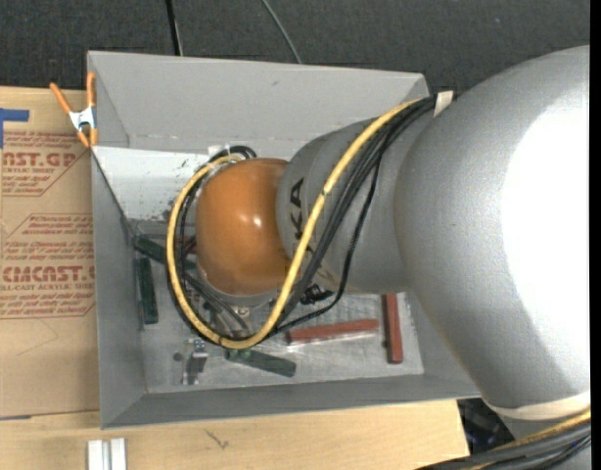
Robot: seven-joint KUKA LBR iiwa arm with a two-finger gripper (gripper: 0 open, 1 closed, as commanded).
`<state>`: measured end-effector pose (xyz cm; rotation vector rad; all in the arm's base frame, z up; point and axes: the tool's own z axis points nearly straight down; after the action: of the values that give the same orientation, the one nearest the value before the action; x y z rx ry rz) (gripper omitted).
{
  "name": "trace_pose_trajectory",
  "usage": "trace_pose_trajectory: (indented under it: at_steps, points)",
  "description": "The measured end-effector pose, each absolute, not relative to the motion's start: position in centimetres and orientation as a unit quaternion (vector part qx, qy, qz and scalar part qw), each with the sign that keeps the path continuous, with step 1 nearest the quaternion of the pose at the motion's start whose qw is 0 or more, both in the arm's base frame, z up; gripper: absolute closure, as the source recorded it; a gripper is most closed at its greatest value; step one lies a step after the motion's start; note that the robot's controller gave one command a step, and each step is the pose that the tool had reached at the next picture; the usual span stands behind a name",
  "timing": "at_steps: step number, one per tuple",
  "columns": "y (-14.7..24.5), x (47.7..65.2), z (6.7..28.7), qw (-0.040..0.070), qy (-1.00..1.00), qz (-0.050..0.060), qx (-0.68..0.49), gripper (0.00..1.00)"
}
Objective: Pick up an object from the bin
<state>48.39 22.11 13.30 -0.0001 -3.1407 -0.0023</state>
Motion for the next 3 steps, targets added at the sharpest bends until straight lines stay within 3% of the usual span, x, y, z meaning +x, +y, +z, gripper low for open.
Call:
trace_pose_trajectory:
  at_steps: [1, 2, 3]
  points:
    - [22.1, 48.4, 13.3, 0.0, -1.0, -0.001, 0.0, 0.0]
    - [16.1, 48.2, 7.9, 0.001, -1.0, 0.0, 0.007, 1.0]
    - [16.1, 48.2, 7.9, 0.001, -1.0, 0.0, 0.007, 1.0]
